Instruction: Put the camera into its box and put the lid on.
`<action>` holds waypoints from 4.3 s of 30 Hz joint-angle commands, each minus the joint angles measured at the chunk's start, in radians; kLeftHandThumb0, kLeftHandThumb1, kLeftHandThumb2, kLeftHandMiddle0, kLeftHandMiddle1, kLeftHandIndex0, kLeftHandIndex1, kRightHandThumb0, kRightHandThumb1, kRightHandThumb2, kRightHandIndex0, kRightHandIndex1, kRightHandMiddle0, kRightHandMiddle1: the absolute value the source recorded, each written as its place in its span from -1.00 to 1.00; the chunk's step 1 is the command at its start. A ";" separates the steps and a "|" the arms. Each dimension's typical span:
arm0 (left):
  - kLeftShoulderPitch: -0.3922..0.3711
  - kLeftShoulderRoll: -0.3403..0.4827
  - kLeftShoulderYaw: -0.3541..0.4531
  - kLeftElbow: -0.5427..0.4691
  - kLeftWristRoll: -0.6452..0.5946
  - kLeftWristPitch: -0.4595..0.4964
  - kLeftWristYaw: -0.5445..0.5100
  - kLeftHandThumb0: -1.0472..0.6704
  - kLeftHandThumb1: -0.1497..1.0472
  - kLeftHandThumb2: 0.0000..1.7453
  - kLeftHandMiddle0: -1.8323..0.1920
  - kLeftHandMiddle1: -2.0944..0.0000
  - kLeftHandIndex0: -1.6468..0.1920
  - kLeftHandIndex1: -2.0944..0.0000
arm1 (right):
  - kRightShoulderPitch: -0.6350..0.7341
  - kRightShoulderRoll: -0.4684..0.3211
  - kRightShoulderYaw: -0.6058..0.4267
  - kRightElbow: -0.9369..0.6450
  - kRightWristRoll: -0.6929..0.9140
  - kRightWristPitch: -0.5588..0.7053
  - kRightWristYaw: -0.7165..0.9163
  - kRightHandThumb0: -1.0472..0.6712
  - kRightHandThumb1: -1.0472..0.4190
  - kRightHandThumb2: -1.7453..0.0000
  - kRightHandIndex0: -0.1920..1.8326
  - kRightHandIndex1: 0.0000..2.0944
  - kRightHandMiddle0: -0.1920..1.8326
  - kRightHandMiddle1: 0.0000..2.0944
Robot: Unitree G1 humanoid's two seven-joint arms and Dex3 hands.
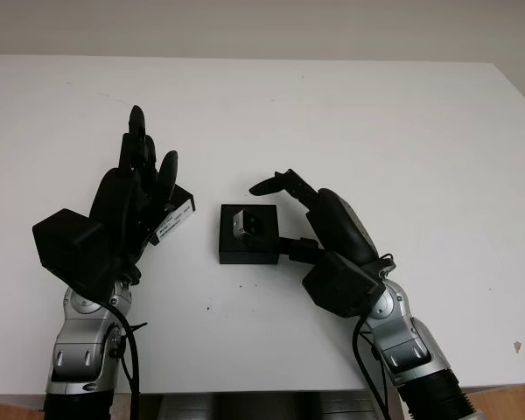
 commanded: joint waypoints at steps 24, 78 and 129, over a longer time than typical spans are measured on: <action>0.010 -0.011 0.000 0.001 -0.012 -0.027 -0.006 -0.65 1.00 -0.45 1.00 1.00 1.00 1.00 | -0.040 0.028 0.033 0.133 -0.034 -0.094 -0.139 -0.42 -0.81 0.94 -0.42 -0.89 -0.48 0.04; -0.003 -0.010 -0.002 0.004 -0.010 -0.021 -0.007 -0.65 1.00 -0.45 1.00 1.00 1.00 1.00 | -0.073 0.056 0.007 0.214 0.061 -0.219 -0.225 -0.26 -0.92 0.94 -0.55 -0.30 -0.42 0.56; 0.011 -0.034 -0.017 0.000 0.010 -0.022 0.015 -0.70 1.00 -0.46 1.00 1.00 1.00 1.00 | -0.269 -0.133 -0.006 0.004 0.144 0.137 0.368 -0.28 -0.91 0.94 -0.41 -0.87 -0.37 0.51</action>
